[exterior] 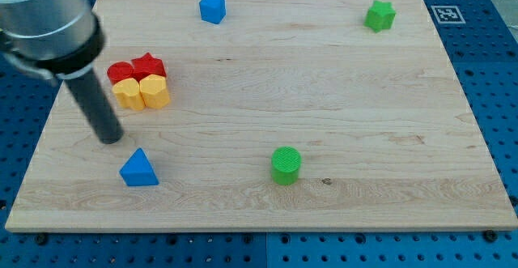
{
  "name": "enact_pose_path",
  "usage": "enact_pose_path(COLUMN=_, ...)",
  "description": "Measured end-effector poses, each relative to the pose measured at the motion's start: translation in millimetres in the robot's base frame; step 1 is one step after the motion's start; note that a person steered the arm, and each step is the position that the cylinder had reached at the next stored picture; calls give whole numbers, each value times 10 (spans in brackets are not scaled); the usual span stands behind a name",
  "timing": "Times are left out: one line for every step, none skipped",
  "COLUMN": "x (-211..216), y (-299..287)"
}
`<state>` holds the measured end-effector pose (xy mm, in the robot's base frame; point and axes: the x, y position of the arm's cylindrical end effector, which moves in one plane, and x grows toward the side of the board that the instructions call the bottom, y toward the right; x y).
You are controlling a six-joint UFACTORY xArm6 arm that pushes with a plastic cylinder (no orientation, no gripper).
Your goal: Slide the blue triangle to the green circle
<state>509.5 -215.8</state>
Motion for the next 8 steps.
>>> enact_pose_path(x=394, y=-44)
enact_pose_path(x=575, y=310)
enact_pose_path(x=576, y=921)
enact_pose_path(x=635, y=1293)
enact_pose_path(x=680, y=1110)
enact_pose_path(x=679, y=854)
enact_pose_path(x=671, y=906)
enact_pose_path(x=654, y=873)
